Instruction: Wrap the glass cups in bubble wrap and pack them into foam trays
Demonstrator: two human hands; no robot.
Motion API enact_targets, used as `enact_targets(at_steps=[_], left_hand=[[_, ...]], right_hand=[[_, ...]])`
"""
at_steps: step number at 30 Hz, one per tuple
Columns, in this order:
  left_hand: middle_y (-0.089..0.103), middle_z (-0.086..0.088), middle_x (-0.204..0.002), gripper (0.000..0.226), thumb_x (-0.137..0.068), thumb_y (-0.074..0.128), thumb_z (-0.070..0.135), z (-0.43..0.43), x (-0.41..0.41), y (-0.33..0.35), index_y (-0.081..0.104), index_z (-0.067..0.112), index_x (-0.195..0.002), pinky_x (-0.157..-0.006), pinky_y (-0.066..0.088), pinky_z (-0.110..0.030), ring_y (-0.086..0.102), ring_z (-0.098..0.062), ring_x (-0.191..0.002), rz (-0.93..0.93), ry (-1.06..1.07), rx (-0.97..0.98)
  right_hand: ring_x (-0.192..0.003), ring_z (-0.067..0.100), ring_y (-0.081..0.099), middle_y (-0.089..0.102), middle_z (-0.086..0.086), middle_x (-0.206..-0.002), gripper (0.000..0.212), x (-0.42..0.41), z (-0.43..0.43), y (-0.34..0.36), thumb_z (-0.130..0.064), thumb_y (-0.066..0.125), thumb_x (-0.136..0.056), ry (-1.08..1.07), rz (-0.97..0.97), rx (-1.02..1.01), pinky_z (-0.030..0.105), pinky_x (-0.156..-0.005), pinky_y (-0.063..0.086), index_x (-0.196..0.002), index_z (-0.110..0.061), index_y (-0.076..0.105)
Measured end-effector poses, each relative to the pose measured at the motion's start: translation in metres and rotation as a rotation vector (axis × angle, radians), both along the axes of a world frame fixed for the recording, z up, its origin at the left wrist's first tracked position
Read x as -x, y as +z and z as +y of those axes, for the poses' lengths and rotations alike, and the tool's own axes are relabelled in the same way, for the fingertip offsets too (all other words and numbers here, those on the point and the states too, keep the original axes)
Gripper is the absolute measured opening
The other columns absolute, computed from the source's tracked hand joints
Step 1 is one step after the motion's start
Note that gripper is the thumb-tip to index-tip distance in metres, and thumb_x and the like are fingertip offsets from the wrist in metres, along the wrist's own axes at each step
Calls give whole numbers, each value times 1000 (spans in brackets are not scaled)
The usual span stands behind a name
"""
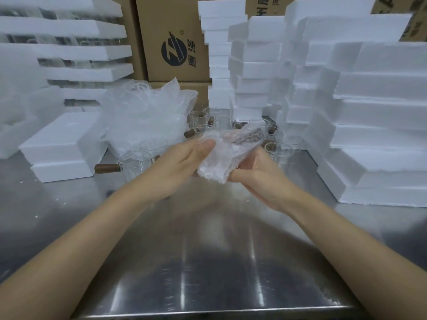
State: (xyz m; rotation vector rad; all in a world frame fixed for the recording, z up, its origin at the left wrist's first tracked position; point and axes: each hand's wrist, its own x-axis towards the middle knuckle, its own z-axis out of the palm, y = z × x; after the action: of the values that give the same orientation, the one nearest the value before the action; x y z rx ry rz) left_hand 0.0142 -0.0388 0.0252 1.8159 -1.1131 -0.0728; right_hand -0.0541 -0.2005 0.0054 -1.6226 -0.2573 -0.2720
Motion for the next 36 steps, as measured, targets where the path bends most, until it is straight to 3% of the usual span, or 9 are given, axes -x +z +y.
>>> enact_targets(at_steps=[8, 13, 16, 20, 23, 27, 30, 33, 36], left_hand=[[52, 20, -49, 33, -98, 47, 10, -13, -4, -18, 58, 27, -72, -54, 35, -7, 49, 10, -53, -195, 311, 19], [42, 19, -57, 42, -99, 46, 12, -19, 10, -22, 47, 11, -141, -56, 34, -2, 49, 15, -56, -296, 421, 62], [70, -1, -103, 56, -97, 48, 32, -22, 19, -28, 36, 10, -147, -75, 31, 5, 53, 7, -91, -333, 361, 34], [40, 8, -150, 70, -86, 49, 50, -27, 20, -30, 36, 20, -148, -105, 27, -8, 36, 1, -131, -272, 312, 50], [25, 11, -158, 65, -93, 53, 38, -22, 15, -27, 28, 23, -150, -112, 34, -30, 31, -4, -139, -233, 260, 10], [64, -10, -122, 51, -97, 49, 11, -20, 10, -29, 39, 8, -146, -83, 33, -10, 60, -22, -106, -478, 231, -116], [57, 10, -64, 27, -96, 46, 4, -19, 4, -24, 65, 22, -105, -55, 34, -10, 58, -3, -61, -356, 333, 2], [39, 10, -46, 43, -96, 45, 2, -15, -2, -23, 46, 31, -65, -47, 30, -11, 43, 1, -45, -223, 473, 177], [50, 18, -53, 31, -96, 43, -3, -17, 6, -27, 65, 17, -93, -55, 34, -3, 48, 13, -54, -243, 439, 193]], right_hand=[[-120, 8, 57, 66, -6, -124, 27, 1, 7, -7, -32, 55, -93, -7, 27, 125, 35, -109, 39, -118, -30, 64], [-106, 17, 65, 71, 3, -109, 26, -5, 8, -15, -34, 55, -93, -281, -19, 182, 43, -96, 50, -113, -22, 67], [-91, 10, 67, 73, 8, -96, 19, -6, 2, -14, -23, 54, -96, -471, -61, 205, 31, -80, 52, -97, -13, 70], [-83, 35, 66, 67, 27, -89, 24, -7, -6, -12, -16, 55, -95, -610, -51, 222, 40, -72, 52, -90, 4, 66], [-73, 10, 68, 71, 6, -75, 12, -8, -4, -12, -12, 60, -89, -615, -55, 326, 24, -65, 53, -81, -8, 68], [-56, -11, 54, 56, -14, -57, 23, -9, -1, -18, -16, 62, -84, -594, -53, 590, 7, -49, 38, -66, -26, 52], [-88, -11, 61, 65, -21, -105, 48, -5, 3, -17, -39, 65, -82, -427, 25, 466, 10, -76, 49, -127, -31, 49], [-98, 11, 64, 61, -10, -125, 77, -4, 9, -15, -48, 63, -79, -323, 22, 323, 38, -93, 51, -147, -34, 31], [-95, 8, 64, 66, -5, -113, 57, -5, 11, -19, -28, 60, -89, -361, -36, 413, 34, -90, 52, -142, -22, 41]])
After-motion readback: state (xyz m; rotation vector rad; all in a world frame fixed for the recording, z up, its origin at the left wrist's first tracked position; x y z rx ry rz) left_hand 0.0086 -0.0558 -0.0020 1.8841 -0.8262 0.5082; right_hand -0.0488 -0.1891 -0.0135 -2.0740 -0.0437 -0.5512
